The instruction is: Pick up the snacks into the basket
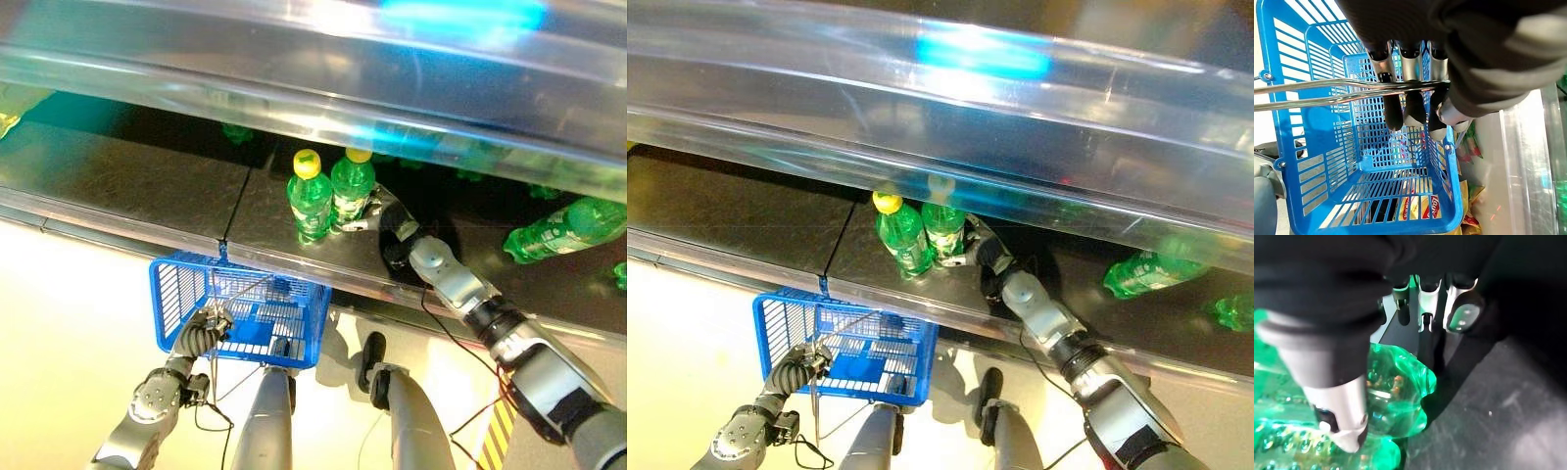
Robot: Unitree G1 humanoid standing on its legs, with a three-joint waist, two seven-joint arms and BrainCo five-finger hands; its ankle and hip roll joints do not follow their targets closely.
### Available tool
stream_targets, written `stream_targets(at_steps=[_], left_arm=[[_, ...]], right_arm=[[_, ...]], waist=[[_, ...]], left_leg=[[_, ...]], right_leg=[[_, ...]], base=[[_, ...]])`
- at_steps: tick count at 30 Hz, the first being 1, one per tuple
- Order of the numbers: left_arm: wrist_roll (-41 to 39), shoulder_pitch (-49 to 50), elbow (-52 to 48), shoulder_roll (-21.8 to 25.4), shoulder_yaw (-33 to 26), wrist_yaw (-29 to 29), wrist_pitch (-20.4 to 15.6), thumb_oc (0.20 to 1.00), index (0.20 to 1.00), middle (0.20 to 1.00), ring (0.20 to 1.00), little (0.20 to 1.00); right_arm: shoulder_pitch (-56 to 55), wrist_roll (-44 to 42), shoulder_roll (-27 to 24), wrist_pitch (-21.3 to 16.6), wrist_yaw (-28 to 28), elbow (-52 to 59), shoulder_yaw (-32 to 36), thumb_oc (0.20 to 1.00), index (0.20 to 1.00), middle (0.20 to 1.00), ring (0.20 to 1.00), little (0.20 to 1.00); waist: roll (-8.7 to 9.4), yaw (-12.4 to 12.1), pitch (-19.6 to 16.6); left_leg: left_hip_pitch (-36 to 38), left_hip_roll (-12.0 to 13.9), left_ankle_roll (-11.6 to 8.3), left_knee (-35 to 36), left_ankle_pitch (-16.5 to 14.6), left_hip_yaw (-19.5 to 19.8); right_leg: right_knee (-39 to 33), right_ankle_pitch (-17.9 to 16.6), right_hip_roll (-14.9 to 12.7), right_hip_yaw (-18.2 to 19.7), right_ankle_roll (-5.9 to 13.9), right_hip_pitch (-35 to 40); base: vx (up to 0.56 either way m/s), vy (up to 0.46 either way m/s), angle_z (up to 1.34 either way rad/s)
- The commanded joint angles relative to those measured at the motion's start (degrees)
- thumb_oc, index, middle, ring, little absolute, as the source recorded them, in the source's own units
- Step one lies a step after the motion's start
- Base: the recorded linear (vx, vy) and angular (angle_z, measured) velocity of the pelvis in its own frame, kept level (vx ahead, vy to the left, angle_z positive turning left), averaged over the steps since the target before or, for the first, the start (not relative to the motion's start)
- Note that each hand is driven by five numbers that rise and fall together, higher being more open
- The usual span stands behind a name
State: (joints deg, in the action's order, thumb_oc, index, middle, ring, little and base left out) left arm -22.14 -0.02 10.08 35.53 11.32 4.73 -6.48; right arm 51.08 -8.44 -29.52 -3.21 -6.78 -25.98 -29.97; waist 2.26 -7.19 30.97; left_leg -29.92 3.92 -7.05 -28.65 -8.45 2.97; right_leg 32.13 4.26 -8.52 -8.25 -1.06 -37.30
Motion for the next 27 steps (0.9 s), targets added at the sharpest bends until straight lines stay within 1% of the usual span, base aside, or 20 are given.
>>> stream_targets(at_steps=[1, 2, 3, 8, 14, 20, 27], left_arm=[[-0.71, 2.73, -7.09, 4.58, -0.27, 0.43, -3.97, 0.200, 0.200, 0.200, 0.200, 0.200], [-0.71, 2.73, -7.09, 4.58, -0.27, 0.43, -3.97, 0.200, 0.200, 0.200, 0.200, 0.200], [-0.46, 2.92, -7.01, 4.63, -0.68, 0.31, -3.87, 0.200, 0.200, 0.200, 0.200, 0.200], [-0.47, 3.52, -6.86, 4.43, -1.52, -0.05, -3.90, 0.200, 0.200, 0.200, 0.200, 0.200], [-0.31, 4.15, -6.87, 4.52, -2.23, -0.35, -3.88, 0.200, 0.200, 0.200, 0.200, 0.200], [-0.44, 4.34, -6.67, 4.38, -2.32, -0.66, -4.04, 0.200, 0.200, 0.200, 0.200, 0.200], [-1.01, 4.27, -6.65, 4.28, -1.77, -0.95, -4.33, 0.200, 0.200, 0.200, 0.200, 0.200]], right_arm=[[1.76, -1.98, -3.35, -2.82, -0.57, 6.93, 2.20, 1.000, 1.000, 1.000, 1.000, 1.000], [1.75, -1.98, -3.35, -2.82, -0.57, 6.93, 2.20, 1.000, 1.000, 1.000, 1.000, 1.000], [1.57, -2.80, -5.24, -3.51, -0.58, 8.94, 3.44, 1.000, 1.000, 1.000, 1.000, 1.000], [1.06, -5.20, -8.45, -4.75, -0.79, 12.00, 6.08, 1.000, 1.000, 1.000, 1.000, 1.000], [0.69, -7.18, -10.61, -5.89, -0.71, 14.33, 7.85, 1.000, 1.000, 1.000, 1.000, 1.000], [0.08, -7.93, -10.63, -6.67, -0.94, 14.40, 8.78, 1.000, 1.000, 1.000, 1.000, 1.000], [-1.10, -9.06, -7.70, -8.21, -1.42, 13.21, 9.90, 1.000, 1.000, 1.000, 1.000, 1.000]], waist=[[-1.11, 0.14, -1.18], [-1.11, 0.14, -1.18], [-0.89, 0.44, -1.18], [-0.36, 0.77, -1.18], [-0.05, 1.12, -1.18], [-0.18, 1.27, -1.18], [-1.03, 0.87, -1.18]], left_leg=[[-1.19, 0.76, 1.15, 4.79, 6.73, 2.42], [-1.19, 0.76, 1.15, 4.79, 6.73, 2.42], [-1.23, 0.78, 1.17, 4.57, 6.62, 2.39], [-1.17, 1.08, 1.16, 4.55, 6.46, 2.22], [-1.19, 1.21, 1.17, 4.38, 6.29, 2.07], [-1.46, 1.30, 1.15, 4.18, 6.28, 2.07], [-1.92, 1.11, 1.11, 4.35, 6.62, 2.28]], right_leg=[[2.30, 4.01, -4.55, 4.30, 8.10, 4.10], [2.30, 4.01, -4.55, 4.30, 8.10, 4.10], [2.56, 4.11, -4.51, 4.34, 8.07, 3.94], [2.60, 4.05, -4.30, 4.66, 8.03, 3.73], [2.57, 4.08, -4.14, 4.82, 8.01, 3.53], [2.87, 4.19, -4.02, 5.01, 7.96, 3.17], [3.10, 4.32, -4.08, 4.93, 7.98, 2.66]], base=[[0.00, 0.000, 0.00], [0.00, 0.000, 0.00], [0.00, 0.000, 0.00], [0.00, 0.000, 0.00], [0.00, 0.000, 0.00], [0.00, 0.000, 0.00], [0.00, 0.000, 0.00]])
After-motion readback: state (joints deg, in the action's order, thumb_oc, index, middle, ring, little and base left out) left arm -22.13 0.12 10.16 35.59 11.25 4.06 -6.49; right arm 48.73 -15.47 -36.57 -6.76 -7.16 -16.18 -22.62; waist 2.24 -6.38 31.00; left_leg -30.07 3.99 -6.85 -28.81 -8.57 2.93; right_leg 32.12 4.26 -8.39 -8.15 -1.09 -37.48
